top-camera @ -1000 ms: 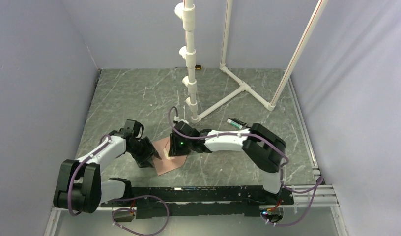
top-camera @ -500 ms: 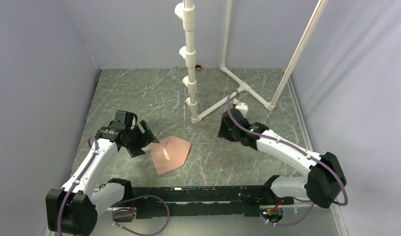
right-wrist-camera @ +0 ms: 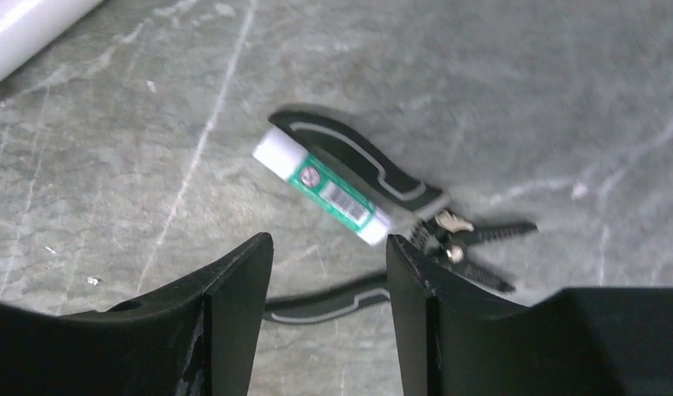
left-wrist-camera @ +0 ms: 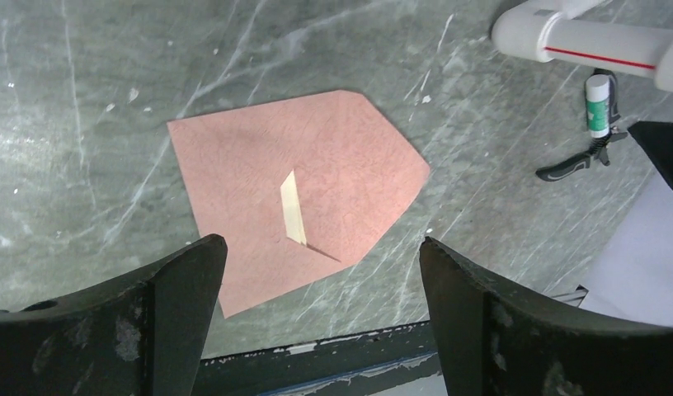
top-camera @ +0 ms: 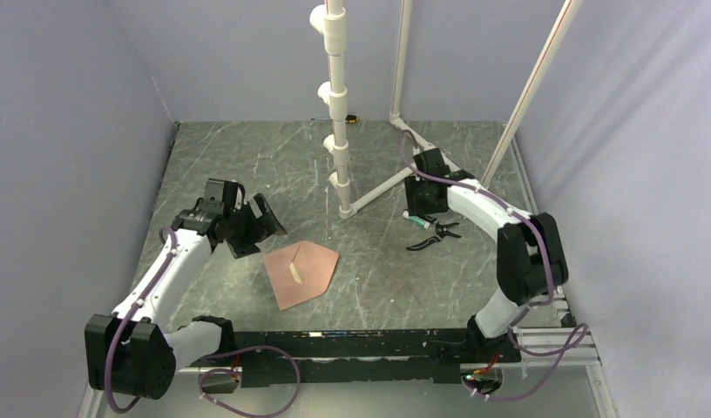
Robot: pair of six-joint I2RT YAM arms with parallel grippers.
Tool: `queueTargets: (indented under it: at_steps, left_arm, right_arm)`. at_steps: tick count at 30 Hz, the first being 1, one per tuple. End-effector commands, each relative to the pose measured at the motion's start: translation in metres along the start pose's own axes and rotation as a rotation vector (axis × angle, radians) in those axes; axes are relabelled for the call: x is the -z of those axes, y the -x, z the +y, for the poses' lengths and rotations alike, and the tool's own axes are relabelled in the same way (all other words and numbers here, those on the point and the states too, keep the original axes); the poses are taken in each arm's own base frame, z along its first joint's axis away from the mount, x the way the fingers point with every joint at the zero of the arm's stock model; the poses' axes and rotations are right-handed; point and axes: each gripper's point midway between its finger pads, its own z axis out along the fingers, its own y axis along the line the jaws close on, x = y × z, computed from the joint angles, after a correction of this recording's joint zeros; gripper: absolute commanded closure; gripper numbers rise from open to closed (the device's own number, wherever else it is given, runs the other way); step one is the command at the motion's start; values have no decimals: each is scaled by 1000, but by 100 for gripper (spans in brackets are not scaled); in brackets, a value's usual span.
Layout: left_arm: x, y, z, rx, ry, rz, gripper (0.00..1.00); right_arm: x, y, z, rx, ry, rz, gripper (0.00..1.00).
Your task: Place the letter into the envelope and seal it
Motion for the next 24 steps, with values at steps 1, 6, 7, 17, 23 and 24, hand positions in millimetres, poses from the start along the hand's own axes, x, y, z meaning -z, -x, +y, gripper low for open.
queueTargets:
  at_steps: [1,6,7,17,23,24]
  left_arm:
    - [5,22,-25,-48,-86,-61,7]
    - [0,25,-26,-55,-75,-52,7]
    - [-1,25,-25,-55,-74,-47,7]
    - [-1,25,-24,-71,-67,-46,7]
    - [5,28,-28,-79,-81,-65,7]
    - [6,28,-29,-79,-87,-68,7]
  right_arm:
    - [-12,15,14,159,106,30,44]
    - [-29,9,20,175,150,75,48]
    - [-32,6,21,175,154,87,48]
    - [-51,-11,20,159,137,143,53]
    - [-54,-15,11,118,82,131,59]
    - [-53,-14,10,111,75,118,61]
